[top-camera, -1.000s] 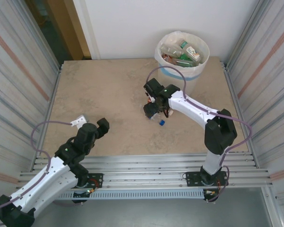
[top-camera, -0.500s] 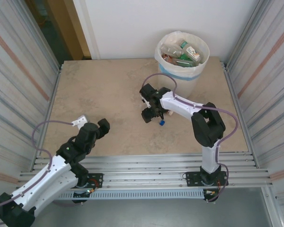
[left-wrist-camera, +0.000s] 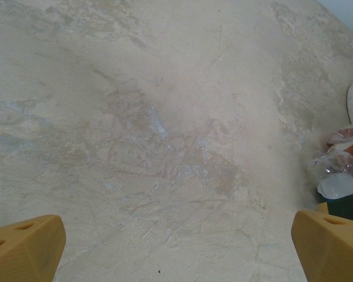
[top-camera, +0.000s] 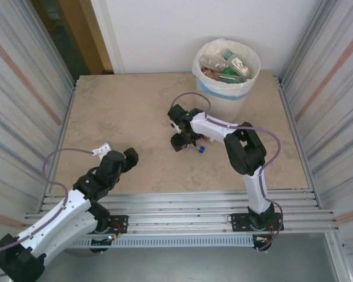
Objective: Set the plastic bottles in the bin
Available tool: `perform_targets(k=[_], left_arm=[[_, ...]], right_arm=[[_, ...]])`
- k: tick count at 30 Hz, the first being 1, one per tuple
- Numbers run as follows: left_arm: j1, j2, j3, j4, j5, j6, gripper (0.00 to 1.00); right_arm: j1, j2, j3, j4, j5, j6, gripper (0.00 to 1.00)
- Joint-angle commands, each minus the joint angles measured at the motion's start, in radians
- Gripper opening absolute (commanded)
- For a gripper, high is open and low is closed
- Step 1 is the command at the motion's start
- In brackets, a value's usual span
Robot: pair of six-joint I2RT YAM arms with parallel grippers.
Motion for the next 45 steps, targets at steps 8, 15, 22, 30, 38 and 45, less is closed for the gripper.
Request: perform_targets(k=[8, 15, 22, 30, 38, 45], left_arm=[[0.009, 0.000, -0.003, -0.010, 0.014, -0.017, 0.99], [0.010, -0.019, -0.008, -0.024, 0.003, -0.021, 0.99], [0.016, -0.034, -0.002, -0.037, -0.010, -0.014, 0.99], [0.019, -0.054, -0.005, -0.053, -0.023, -0.013, 0.99], [0.024, -0.046, -0.003, -0.057, -0.021, -0.009, 0.99], [0.032, -0.043, 0.010, -0.055, -0.035, 0.006, 0.99]], right_arm=[[0.018, 0.077, 0.049, 0.008, -0.063, -0.031, 0.76], [0.032, 0.086, 0.041, 0.006, -0.079, -0.021, 0.66], [0.057, 0.059, 0.036, -0.024, -0.099, 0.037, 0.48], [0.105, -0.028, 0.030, -0.054, -0.105, 0.077, 0.28], [0.111, -0.158, 0.058, -0.083, -0.110, 0.110, 0.15], [0.104, -0.323, 0.075, -0.094, -0.061, 0.111, 0.13]])
